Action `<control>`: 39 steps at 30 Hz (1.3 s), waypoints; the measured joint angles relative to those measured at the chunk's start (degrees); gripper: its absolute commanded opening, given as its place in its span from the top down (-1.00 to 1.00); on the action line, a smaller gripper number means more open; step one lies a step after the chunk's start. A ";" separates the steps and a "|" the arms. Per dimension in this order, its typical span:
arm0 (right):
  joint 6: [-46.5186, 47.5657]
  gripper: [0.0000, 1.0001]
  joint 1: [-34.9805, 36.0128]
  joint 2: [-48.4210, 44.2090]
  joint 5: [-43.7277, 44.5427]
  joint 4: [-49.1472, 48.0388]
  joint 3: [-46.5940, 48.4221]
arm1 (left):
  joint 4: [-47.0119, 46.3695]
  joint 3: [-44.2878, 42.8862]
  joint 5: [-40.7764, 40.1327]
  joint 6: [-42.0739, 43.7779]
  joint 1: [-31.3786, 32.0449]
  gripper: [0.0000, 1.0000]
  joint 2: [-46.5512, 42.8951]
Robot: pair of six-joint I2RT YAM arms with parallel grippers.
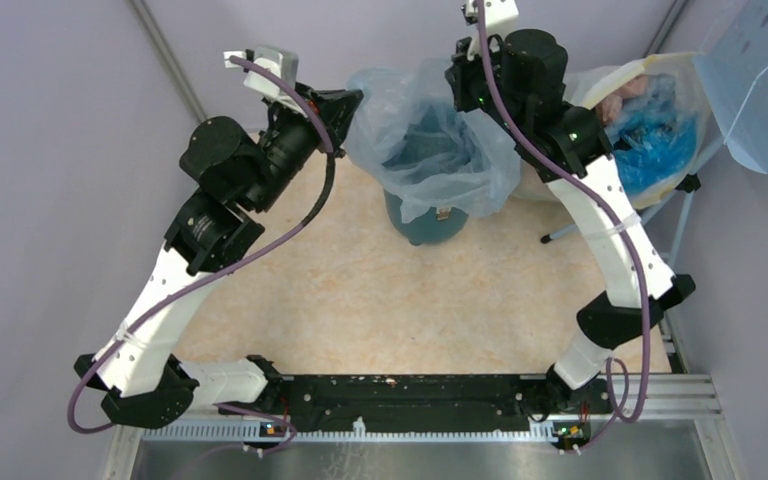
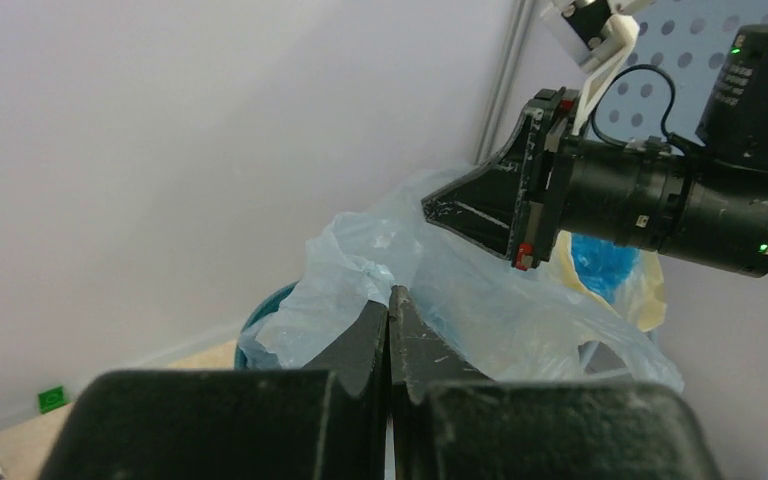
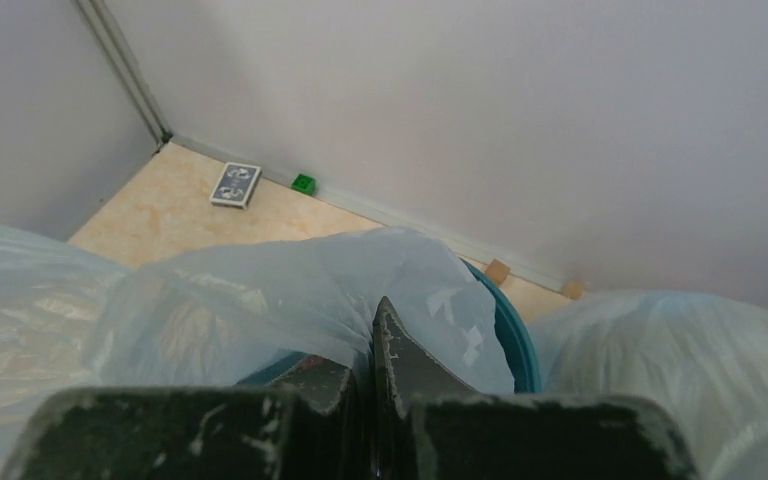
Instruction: Put the trash bags into the trash bin
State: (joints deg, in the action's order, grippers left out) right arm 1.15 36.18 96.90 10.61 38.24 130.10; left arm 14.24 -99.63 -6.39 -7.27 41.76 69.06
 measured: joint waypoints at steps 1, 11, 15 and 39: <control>-0.26 1.00 0.00 -1.07 0.52 0.42 -0.92 | 0.20 0.00 0.70 -0.59 -0.02 1.00 0.31; -2.75 0.79 -0.63 -7.82 1.05 7.21 -3.48 | 0.39 0.00 10.25 -8.15 -0.04 1.00 1.44; -3.48 0.18 -0.96 -8.31 1.01 8.02 -6.86 | 2.21 -2.60 10.01 -9.42 -0.07 1.00 3.56; 2.16 0.68 0.92 -27.15 -11.41 -0.09 -23.87 | 6.62 -22.99 8.17 -11.91 -8.85 1.00 19.61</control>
State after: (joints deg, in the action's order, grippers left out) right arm 3.31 37.10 69.76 -0.80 38.15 106.24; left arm 20.86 -122.63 1.78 -19.18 32.91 88.66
